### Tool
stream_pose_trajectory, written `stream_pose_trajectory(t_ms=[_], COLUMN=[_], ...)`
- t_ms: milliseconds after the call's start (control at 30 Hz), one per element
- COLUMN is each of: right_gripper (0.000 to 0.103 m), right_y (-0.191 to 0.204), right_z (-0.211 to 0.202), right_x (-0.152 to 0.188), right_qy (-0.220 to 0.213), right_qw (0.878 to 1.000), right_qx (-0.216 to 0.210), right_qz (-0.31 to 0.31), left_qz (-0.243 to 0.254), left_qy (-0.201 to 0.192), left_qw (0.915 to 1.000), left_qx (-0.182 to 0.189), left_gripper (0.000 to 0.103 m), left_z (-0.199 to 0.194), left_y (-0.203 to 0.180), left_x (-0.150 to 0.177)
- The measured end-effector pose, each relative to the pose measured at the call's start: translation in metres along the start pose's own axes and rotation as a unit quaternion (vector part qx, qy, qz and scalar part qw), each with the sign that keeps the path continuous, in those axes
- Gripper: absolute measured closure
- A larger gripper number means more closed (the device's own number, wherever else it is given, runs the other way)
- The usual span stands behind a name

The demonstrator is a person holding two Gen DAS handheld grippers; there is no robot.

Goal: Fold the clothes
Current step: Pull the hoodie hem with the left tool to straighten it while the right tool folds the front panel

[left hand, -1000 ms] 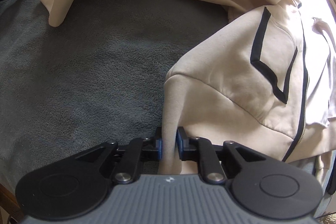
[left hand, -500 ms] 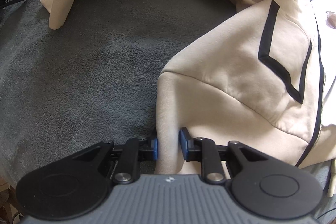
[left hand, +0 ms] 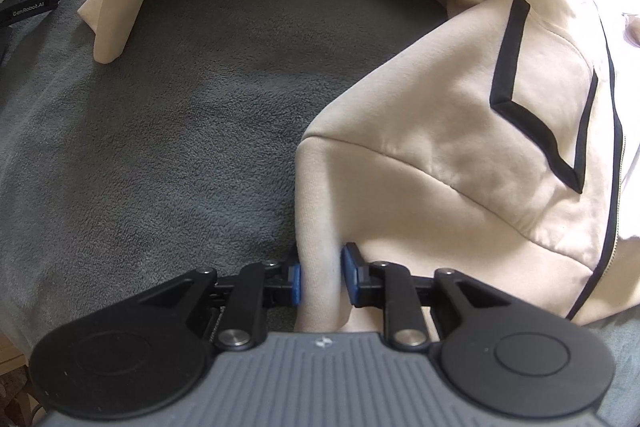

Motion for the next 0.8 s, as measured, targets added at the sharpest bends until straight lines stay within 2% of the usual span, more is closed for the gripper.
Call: stream_pose_trajectory(t_ms=[67,133,200,233,267,300,367,400,500,633,700,733,767,800], right_gripper=[0.032,0.031,0.031,0.031,0.031,0.031,0.031,0.031,0.031,0.030,0.036,0.054,0.081,0.090], right_y=[0.003,0.010,0.019,0.024,0.031,0.039,0.060,0.072,0.101,0.134,0.145,0.149,0.152,0.153], right_z=[-0.009,-0.015,-0.018,-0.018,-0.017,-0.016,-0.015,-0.014,-0.006,0.012,0.015,0.016,0.016,0.016], right_x=[0.015,0.041,0.076,0.094,0.119,0.144,0.196,0.216,0.249,0.260,0.251,0.247,0.244,0.241], right_qy=[-0.002,0.023,0.066,0.092,0.132,0.171,0.236,0.255,0.262,0.243,0.223,0.220,0.219,0.218], right_qw=[1.000,0.998,0.985,0.973,0.949,0.919,0.843,0.813,0.756,0.684,0.686,0.692,0.694,0.697], right_qx=[-0.001,-0.042,-0.112,-0.145,-0.182,-0.216,-0.265,-0.277,-0.303,-0.343,-0.352,-0.352,-0.348,-0.344], right_qz=[0.005,0.037,0.112,0.155,0.219,0.282,0.403,0.444,0.518,0.596,0.597,0.591,0.591,0.590], left_qz=[0.000,-0.002,-0.003,-0.004,-0.005,-0.006,-0.007,-0.007,-0.006,-0.005,-0.006,-0.007,-0.007,-0.006], left_qy=[-0.001,-0.001,-0.002,-0.002,-0.002,-0.003,-0.004,-0.004,-0.005,-0.009,-0.011,-0.013,-0.015,-0.017], left_qw=[1.0000,1.0000,1.0000,1.0000,1.0000,1.0000,1.0000,1.0000,1.0000,0.9999,0.9999,0.9999,0.9998,0.9998], left_qx=[0.000,0.001,0.001,0.001,0.002,0.002,0.002,0.003,0.005,0.007,0.008,0.008,0.008,0.010], left_gripper=[0.079,0.079,0.079,0.079,0.079,0.079,0.079,0.079,0.079,0.079,0.079,0.079,0.079,0.080], left_z=[-0.001,-0.002,-0.002,-0.002,-0.003,-0.003,-0.003,-0.004,-0.005,-0.007,-0.008,-0.008,-0.009,-0.010], left_y=[0.000,0.000,-0.001,-0.001,-0.001,-0.001,-0.002,-0.002,-0.002,-0.003,-0.004,-0.004,-0.004,-0.005], left_x=[-0.001,-0.001,-0.002,-0.002,-0.002,-0.003,-0.004,-0.004,-0.005,-0.006,-0.007,-0.007,-0.007,-0.008])
Point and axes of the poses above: each gripper's, at about its wrist camera, not at the fingertips, and z roughly the way its jaws point, y to its left, x to its underside, the point moved 9 cm from there along z, roughly the way its jaws point, and after that the axes turned 7 degrees about -z, right-handed, at the moved point
